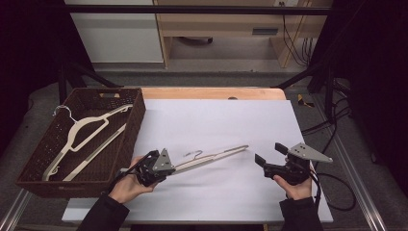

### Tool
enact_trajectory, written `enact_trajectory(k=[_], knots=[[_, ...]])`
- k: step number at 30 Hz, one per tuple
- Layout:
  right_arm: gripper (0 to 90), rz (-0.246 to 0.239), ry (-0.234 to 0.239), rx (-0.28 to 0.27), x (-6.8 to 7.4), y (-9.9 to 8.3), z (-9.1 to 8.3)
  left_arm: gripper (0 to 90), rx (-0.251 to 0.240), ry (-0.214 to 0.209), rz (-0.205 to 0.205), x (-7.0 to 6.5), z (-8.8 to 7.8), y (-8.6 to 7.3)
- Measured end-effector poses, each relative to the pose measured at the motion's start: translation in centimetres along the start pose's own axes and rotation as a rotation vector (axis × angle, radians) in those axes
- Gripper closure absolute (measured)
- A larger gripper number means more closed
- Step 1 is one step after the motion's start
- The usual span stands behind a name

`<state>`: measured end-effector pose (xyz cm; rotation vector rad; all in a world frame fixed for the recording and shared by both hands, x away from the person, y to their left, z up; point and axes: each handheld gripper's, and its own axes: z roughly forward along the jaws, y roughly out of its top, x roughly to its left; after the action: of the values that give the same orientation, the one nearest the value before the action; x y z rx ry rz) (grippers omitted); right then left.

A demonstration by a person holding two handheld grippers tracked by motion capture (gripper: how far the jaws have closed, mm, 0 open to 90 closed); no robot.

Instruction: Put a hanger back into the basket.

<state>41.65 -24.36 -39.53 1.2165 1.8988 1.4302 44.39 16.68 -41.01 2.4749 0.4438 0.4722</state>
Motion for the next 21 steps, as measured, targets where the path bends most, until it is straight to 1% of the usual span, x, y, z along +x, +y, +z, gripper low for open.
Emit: enact_trajectory(k=[1, 2, 3, 4, 5, 6, 7, 8, 9, 10, 12, 13, 15, 16, 17, 18, 19, 20, 21], knots=[[12.3, 0.000, 0.000, 0.000, 0.0, 0.0, 0.0, 86.6, 0.000, 0.000, 0.000, 0.0, 0.0, 0.0], [12.2, -0.001, 0.001, -0.001, 0.0, 0.0, 0.0, 86.6, -0.005, 0.000, -0.012, 0.2, -0.1, -0.1], [12.0, -0.004, 0.003, -0.001, 0.0, 0.0, 0.1, 87.0, -0.014, -0.001, -0.038, 0.3, -0.3, -0.2], [11.9, -0.005, 0.006, -0.002, 0.0, -0.1, 0.1, 87.0, -0.019, -0.002, -0.053, 0.5, -0.4, -0.3], [11.5, -0.006, 0.013, 0.002, 0.0, -0.1, 0.1, 87.1, -0.029, -0.001, -0.083, 0.8, -0.7, -0.6], [11.4, -0.003, 0.012, 0.003, 0.1, -0.1, 0.2, 87.1, -0.041, -0.003, -0.103, 0.9, -0.8, -0.7], [11.4, -0.003, 0.012, 0.003, 0.1, -0.1, 0.2, 87.1, -0.041, -0.003, -0.103, 0.9, -0.8, -0.7], [11.0, -0.007, 0.013, 0.004, 0.1, -0.2, 0.2, 87.1, -0.050, 0.008, -0.124, 1.0, -1.1, -0.8], [11.0, -0.007, 0.013, 0.004, 0.1, -0.2, 0.2, 87.1, -0.050, 0.008, -0.124, 1.0, -1.1, -0.8], [10.8, -0.005, 0.016, 0.004, 0.1, -0.2, 0.2, 87.1, -0.077, 0.022, -0.158, 0.9, -1.3, -0.7], [10.4, -0.004, 0.023, 0.005, 0.1, -0.2, 0.2, 87.1, -0.094, 0.021, -0.170, 0.9, -1.8, -0.7], [10.4, -0.004, 0.023, 0.005, 0.1, -0.2, 0.2, 87.1, -0.094, 0.021, -0.170, 0.9, -1.8, -0.7], [9.1, -0.013, 0.029, 0.003, 0.2, -0.3, 0.4, 87.1, -0.134, 0.022, -0.200, 0.9, -2.6, -0.5], [8.7, -0.018, 0.030, 0.002, 0.2, -0.3, 0.4, 87.1, -0.145, 0.021, -0.211, 0.9, -2.9, -0.4], [8.7, -0.018, 0.030, 0.002, 0.2, -0.3, 0.4, 87.1, -0.145, 0.021, -0.211, 0.9, -2.9, -0.4], [8.1, -0.023, 0.035, 0.006, 0.2, -0.4, 0.4, 87.1, -0.158, 0.021, -0.221, 0.9, -3.3, -0.3], [7.0, -0.025, 0.034, 0.003, 0.3, -0.4, 0.5, 87.1, -0.167, 0.029, -0.229, 0.9, -3.7, -0.2], [6.4, -0.028, 0.032, 0.005, 0.3, -0.4, 0.5, 87.1, -0.188, 0.028, -0.247, 0.8, -4.5, 0.0], [6.0, -0.038, 0.038, 0.006, 0.3, -0.5, 0.5, 87.1, -0.188, 0.028, -0.247, 0.8, -4.5, 0.0]])
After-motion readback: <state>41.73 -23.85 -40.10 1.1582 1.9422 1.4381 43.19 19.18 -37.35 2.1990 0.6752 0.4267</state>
